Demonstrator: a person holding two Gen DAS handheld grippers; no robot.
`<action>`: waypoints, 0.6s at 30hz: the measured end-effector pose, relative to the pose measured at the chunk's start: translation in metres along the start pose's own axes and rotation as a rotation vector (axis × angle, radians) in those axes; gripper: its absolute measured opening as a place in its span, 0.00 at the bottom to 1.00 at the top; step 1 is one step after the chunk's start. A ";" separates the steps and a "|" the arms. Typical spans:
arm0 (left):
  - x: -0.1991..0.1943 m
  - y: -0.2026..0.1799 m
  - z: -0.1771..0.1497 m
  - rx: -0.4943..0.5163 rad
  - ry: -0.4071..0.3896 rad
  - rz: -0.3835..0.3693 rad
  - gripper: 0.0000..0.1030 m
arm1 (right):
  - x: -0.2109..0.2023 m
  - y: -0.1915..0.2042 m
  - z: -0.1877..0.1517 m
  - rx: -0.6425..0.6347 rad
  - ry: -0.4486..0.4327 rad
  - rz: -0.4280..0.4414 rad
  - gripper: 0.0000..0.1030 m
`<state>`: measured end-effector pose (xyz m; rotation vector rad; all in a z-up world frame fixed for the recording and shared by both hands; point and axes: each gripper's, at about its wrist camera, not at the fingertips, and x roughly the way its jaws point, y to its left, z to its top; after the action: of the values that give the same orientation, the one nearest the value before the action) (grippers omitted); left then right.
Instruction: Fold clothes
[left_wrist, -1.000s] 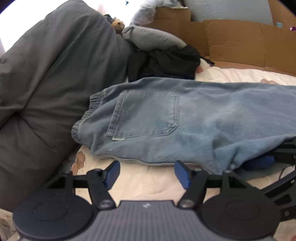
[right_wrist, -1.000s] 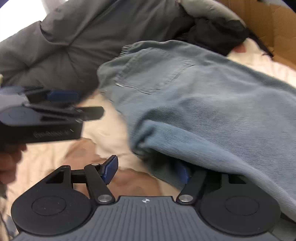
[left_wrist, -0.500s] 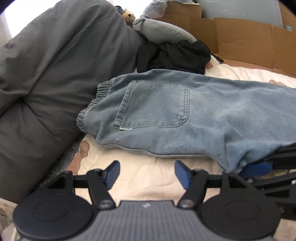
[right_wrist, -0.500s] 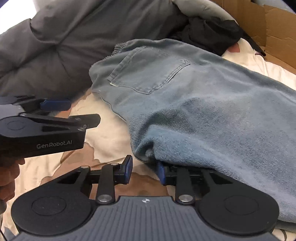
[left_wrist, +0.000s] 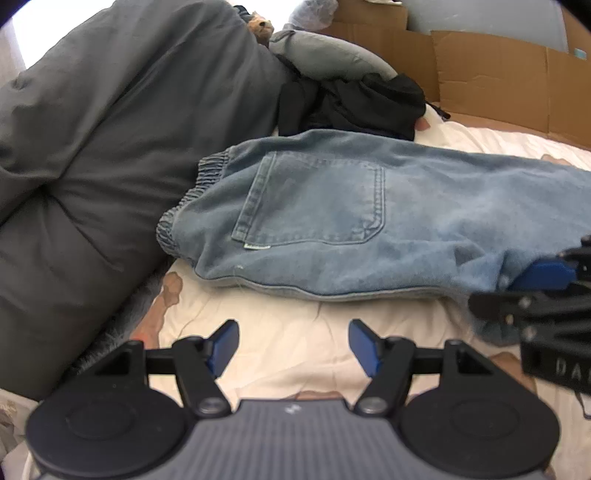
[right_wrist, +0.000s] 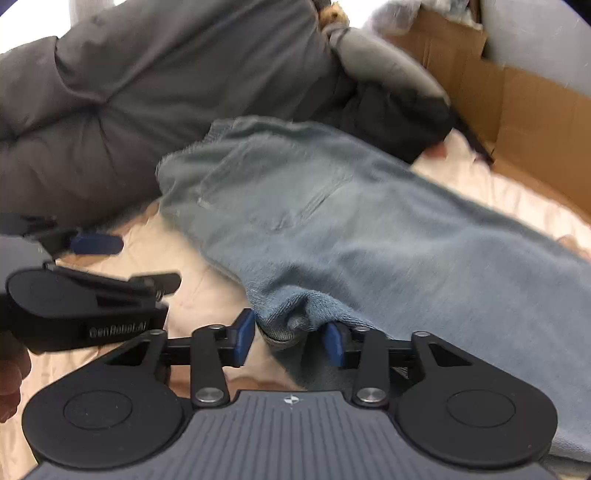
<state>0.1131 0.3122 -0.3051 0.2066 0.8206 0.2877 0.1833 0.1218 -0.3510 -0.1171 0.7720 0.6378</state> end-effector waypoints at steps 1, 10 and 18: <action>0.000 0.000 0.000 -0.001 0.000 -0.001 0.67 | 0.005 0.001 -0.001 -0.002 0.018 0.005 0.48; 0.003 0.008 0.001 -0.015 0.003 0.010 0.67 | 0.020 -0.005 -0.001 0.027 0.081 0.098 0.22; 0.001 0.016 0.035 -0.099 -0.005 -0.176 0.60 | 0.005 -0.001 0.005 0.083 0.089 0.117 0.19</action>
<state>0.1365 0.3253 -0.2776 0.0418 0.8124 0.1613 0.1898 0.1248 -0.3514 -0.0245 0.8951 0.7139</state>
